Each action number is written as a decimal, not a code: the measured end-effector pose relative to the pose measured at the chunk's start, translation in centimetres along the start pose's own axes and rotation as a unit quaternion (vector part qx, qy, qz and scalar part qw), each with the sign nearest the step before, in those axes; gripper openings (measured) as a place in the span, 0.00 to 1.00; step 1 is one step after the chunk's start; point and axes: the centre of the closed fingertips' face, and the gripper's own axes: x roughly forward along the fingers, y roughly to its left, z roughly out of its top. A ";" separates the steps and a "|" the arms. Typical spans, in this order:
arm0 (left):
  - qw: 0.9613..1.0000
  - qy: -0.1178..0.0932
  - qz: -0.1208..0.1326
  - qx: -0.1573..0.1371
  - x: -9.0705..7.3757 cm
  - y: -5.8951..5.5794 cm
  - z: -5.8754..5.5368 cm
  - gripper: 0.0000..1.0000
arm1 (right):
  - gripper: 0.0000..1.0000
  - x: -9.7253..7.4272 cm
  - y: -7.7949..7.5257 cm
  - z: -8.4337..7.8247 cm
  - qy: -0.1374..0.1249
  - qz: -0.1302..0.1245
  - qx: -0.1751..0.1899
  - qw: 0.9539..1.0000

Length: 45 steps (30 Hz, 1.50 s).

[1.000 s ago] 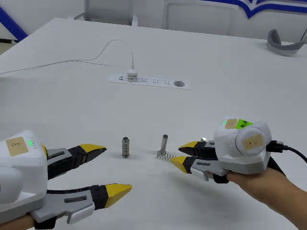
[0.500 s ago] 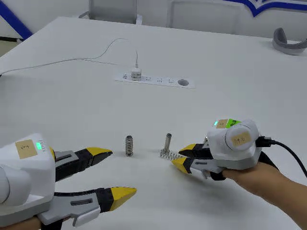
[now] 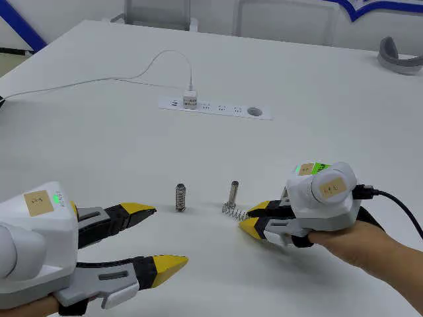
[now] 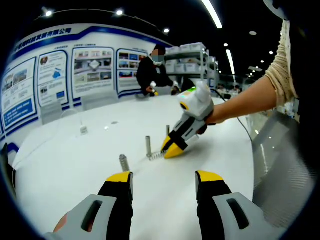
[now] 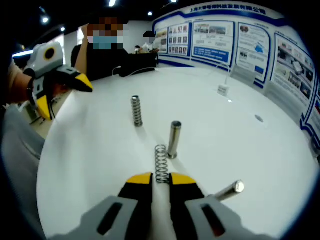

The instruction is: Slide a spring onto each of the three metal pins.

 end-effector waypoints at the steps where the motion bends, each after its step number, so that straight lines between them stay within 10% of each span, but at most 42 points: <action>1: 1.000 0.001 0.000 0.000 0.0 0.0 0.0 0.51 | 0.13 0.0 0.0 0.0 0.000 0.001 0.000 1.000; 26: 0.999 0.016 -0.033 0.015 1.9 -1.6 -0.9 0.43 | 0.11 -3.2 2.5 1.3 -0.008 0.035 -0.012 0.999; 45: 0.995 0.045 -0.070 0.062 3.5 -3.2 -1.5 0.40 | 0.12 -5.6 8.9 3.3 0.004 0.140 -0.098 0.985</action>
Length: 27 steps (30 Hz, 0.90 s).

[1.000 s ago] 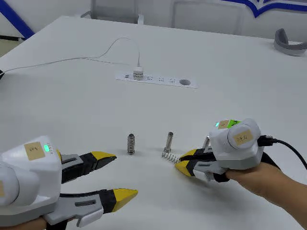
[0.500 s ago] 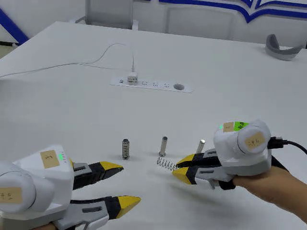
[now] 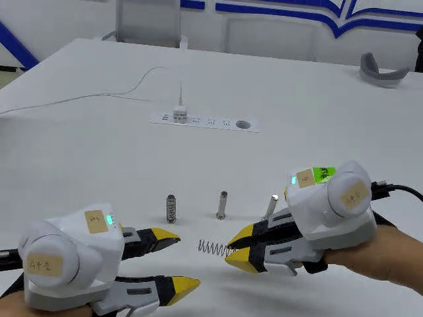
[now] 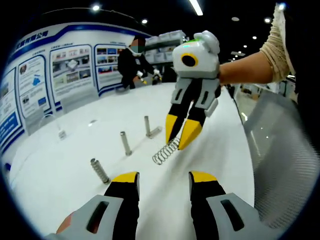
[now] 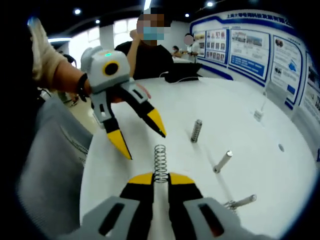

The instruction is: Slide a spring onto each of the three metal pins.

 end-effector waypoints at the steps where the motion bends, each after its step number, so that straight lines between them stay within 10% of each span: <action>1: 1.000 0.000 -0.002 0.002 0.0 -0.1 0.1 0.39 | 0.12 0.0 0.2 0.1 0.002 0.004 -0.004 1.000; 12: 0.999 0.005 -0.033 0.022 0.5 -2.1 0.1 0.23 | 0.12 0.2 2.2 0.4 0.033 0.038 -0.043 0.998; 27: 0.999 0.006 -0.032 0.040 0.5 -2.2 0.4 0.12 | 0.12 -0.8 2.7 0.7 0.041 0.053 -0.043 0.997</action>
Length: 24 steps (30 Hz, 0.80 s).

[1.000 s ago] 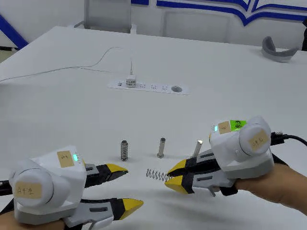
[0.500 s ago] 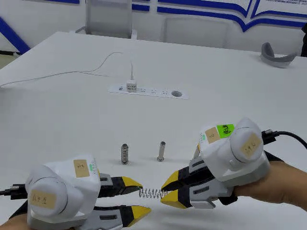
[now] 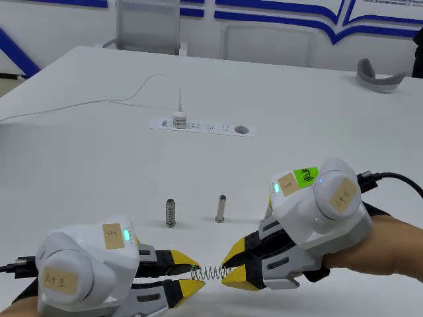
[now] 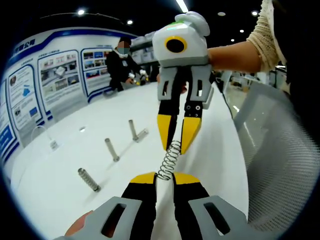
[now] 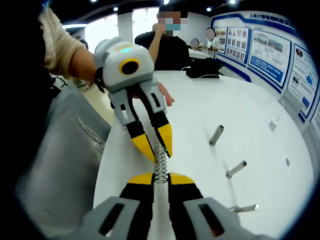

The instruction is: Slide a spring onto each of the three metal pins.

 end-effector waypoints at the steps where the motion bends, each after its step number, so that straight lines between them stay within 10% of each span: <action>1: 1.000 0.000 0.001 0.001 0.0 0.0 0.0 0.11 | 0.12 -0.1 0.0 0.1 -0.003 0.001 0.002 1.000; 24: 1.000 -0.005 0.004 -0.010 0.4 -0.3 0.6 0.11 | 0.11 -1.2 0.0 4.4 -0.077 -0.004 0.004 0.997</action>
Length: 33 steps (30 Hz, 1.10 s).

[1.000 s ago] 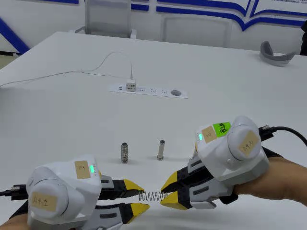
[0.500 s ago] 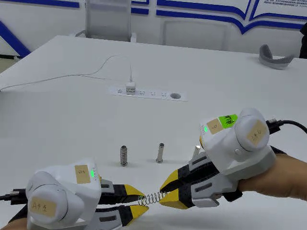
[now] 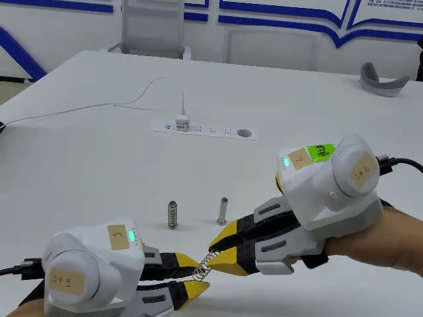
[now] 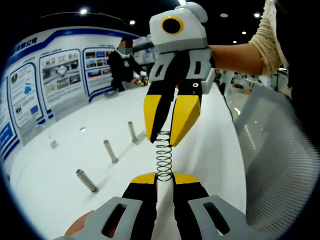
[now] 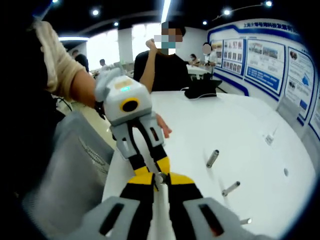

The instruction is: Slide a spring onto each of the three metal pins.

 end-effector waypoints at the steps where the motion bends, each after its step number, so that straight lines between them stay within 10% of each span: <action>1: 1.000 -0.001 -0.001 0.001 0.1 -0.1 0.1 0.11 | 0.11 0.0 0.0 0.1 -0.002 -0.001 0.000 1.000; 33: 0.999 -0.019 0.017 -0.029 0.2 0.3 0.5 0.27 | 0.11 -0.2 -1.1 1.3 -0.015 -0.018 -0.007 1.000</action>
